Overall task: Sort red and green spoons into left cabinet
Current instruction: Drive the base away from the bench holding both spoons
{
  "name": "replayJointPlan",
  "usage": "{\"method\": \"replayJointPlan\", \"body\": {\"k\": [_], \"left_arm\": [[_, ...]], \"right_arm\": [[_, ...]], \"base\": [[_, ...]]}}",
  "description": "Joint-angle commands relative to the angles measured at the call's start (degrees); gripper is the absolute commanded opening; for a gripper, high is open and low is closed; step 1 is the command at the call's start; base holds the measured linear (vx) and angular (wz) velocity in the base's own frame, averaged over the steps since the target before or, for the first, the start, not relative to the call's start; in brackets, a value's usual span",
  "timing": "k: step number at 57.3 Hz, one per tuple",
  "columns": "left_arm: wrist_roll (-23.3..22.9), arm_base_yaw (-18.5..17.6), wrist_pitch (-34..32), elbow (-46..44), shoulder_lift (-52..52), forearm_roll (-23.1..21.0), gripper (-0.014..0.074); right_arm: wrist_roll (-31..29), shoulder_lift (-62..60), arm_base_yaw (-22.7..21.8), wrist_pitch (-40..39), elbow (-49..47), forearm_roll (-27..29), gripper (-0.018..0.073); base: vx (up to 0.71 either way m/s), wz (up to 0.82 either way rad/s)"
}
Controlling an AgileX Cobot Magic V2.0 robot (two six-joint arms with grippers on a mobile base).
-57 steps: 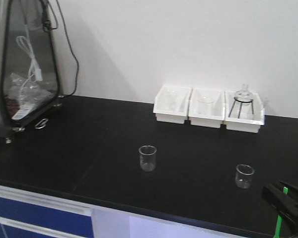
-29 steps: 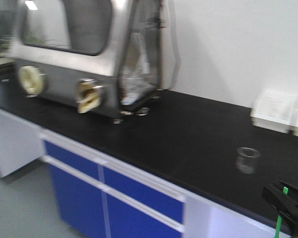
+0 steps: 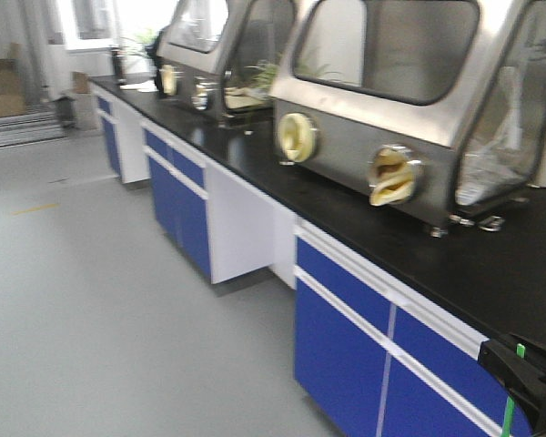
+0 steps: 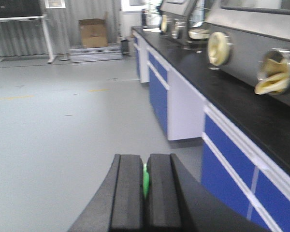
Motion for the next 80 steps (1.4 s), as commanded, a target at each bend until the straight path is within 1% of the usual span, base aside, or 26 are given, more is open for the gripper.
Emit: {"method": "replayJointPlan", "body": {"k": [1, 28, 55, 80], "left_arm": [[-0.05, -0.06, -4.38, -1.6, 0.03, -0.57, -0.0006], [0.0, -0.06, -4.38, -1.6, 0.03, -0.57, -0.0006], [0.0, -0.06, -4.38, -1.6, 0.03, -0.57, -0.0006], [0.0, -0.06, -4.38, -1.6, 0.03, -0.57, -0.0006]], "right_arm": [[0.1, -0.2, 0.01, -3.41, -1.7, 0.27, -0.0006], [0.1, -0.2, 0.01, -3.41, -1.7, 0.27, -0.0006], [0.1, -0.2, 0.01, -3.41, -1.7, 0.27, -0.0006], [0.1, -0.2, 0.01, -3.41, -1.7, 0.27, -0.0006]], "base": [[0.03, 0.52], [0.06, 0.43], [0.15, 0.46], [0.27, 0.22]]}}
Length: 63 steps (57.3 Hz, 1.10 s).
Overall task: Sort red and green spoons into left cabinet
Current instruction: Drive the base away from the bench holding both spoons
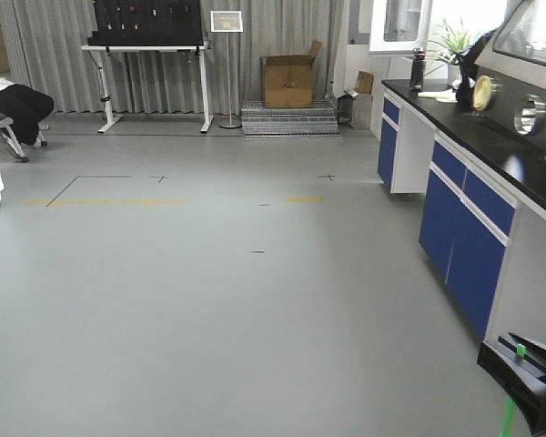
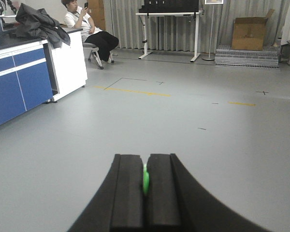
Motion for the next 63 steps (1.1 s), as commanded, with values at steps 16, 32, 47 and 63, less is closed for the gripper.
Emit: {"method": "replayJointPlan", "body": {"k": [16, 32, 47, 63], "left_arm": [[0.0, -0.06, -4.38, -1.6, 0.03, -0.57, -0.0006], [0.0, -0.06, -4.38, -1.6, 0.03, -0.57, -0.0006], [0.0, -0.06, -4.38, -1.6, 0.03, -0.57, -0.0006], [0.0, -0.06, -4.38, -1.6, 0.03, -0.57, -0.0006]], "right_arm": [[0.1, -0.2, 0.01, -3.41, -1.7, 0.27, -0.0006], [0.1, -0.2, 0.01, -3.41, -1.7, 0.27, -0.0006], [0.1, -0.2, 0.01, -3.41, -1.7, 0.27, -0.0006], [0.1, -0.2, 0.01, -3.41, -1.7, 0.27, -0.0006]], "base": [[0.42, 0.02], [0.5, 0.01], [0.57, 0.05], [0.64, 0.07]]}}
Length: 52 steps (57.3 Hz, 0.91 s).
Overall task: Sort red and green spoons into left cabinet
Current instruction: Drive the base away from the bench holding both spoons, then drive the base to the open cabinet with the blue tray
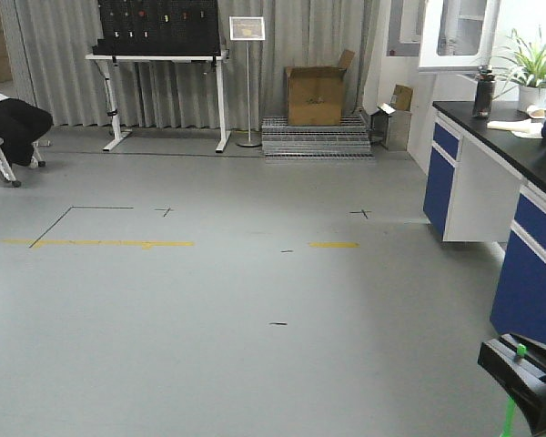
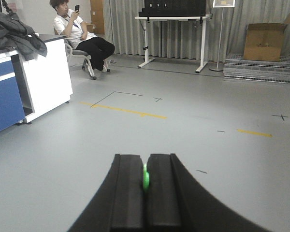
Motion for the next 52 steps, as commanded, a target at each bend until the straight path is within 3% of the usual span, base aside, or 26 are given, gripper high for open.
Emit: {"method": "replayJointPlan", "body": {"k": [1, 52], "left_arm": [[0.0, -0.06, -4.38, -1.6, 0.03, -0.57, -0.0006], [0.0, -0.06, -4.32, -1.6, 0.03, -0.57, -0.0006]], "right_arm": [[0.08, -0.2, 0.01, -3.41, -1.7, 0.27, -0.0006], [0.08, -0.2, 0.01, -3.41, -1.7, 0.27, -0.0006]], "base": [[0.67, 0.09], [0.73, 0.02]]}}
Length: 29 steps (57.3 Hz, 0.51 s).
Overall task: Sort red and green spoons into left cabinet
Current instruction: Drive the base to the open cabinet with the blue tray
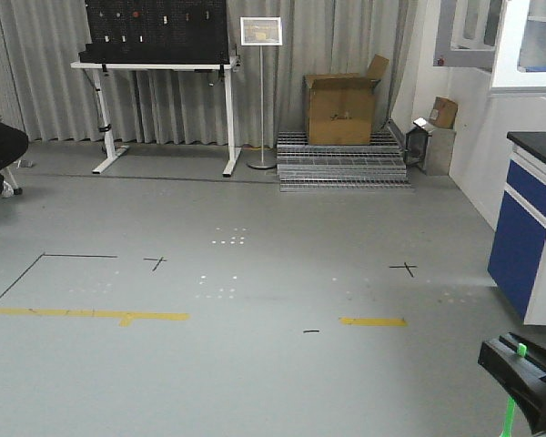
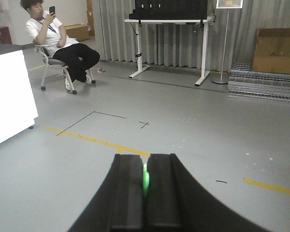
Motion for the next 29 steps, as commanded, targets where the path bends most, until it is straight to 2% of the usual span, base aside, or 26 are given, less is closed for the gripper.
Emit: {"method": "replayJointPlan", "body": {"k": [1, 29], "left_arm": [[0.0, -0.06, -4.32, -1.6, 0.03, -0.57, -0.0006], [0.0, -0.06, -4.3, -1.6, 0.13, -0.57, -0.0006]], "right_arm": [[0.08, -0.2, 0.01, -3.41, -1.75, 0.27, -0.0006], [0.03, -0.19, 0.01, -3.41, -1.75, 0.27, -0.0006]], "base": [[0.76, 0.03], [0.75, 0.17]]}}
